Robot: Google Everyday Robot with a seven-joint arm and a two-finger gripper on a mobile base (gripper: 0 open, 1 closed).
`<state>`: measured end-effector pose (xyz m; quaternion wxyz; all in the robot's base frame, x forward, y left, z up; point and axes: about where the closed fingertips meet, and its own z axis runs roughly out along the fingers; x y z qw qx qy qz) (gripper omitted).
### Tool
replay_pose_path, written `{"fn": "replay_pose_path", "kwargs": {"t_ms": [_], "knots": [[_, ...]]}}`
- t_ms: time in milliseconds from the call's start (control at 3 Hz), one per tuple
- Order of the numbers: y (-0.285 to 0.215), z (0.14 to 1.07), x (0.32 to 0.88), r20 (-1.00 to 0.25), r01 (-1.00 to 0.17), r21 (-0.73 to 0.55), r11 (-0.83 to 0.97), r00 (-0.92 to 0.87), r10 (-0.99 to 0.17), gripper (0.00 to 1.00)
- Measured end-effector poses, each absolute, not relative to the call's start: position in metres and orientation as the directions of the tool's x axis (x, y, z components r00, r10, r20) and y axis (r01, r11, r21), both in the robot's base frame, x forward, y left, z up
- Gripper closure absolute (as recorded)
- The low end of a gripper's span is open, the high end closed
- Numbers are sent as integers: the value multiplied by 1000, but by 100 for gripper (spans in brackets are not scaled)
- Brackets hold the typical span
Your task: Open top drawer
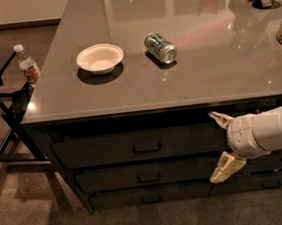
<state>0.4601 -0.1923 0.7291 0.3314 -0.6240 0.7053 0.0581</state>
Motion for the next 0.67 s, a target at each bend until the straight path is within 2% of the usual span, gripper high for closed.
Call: {"fn": "replay_pose_path", "kwargs": {"t_ms": [667], "knots": [[-184,726,464,-539,-921,-340,188,27,-842,0]]}}
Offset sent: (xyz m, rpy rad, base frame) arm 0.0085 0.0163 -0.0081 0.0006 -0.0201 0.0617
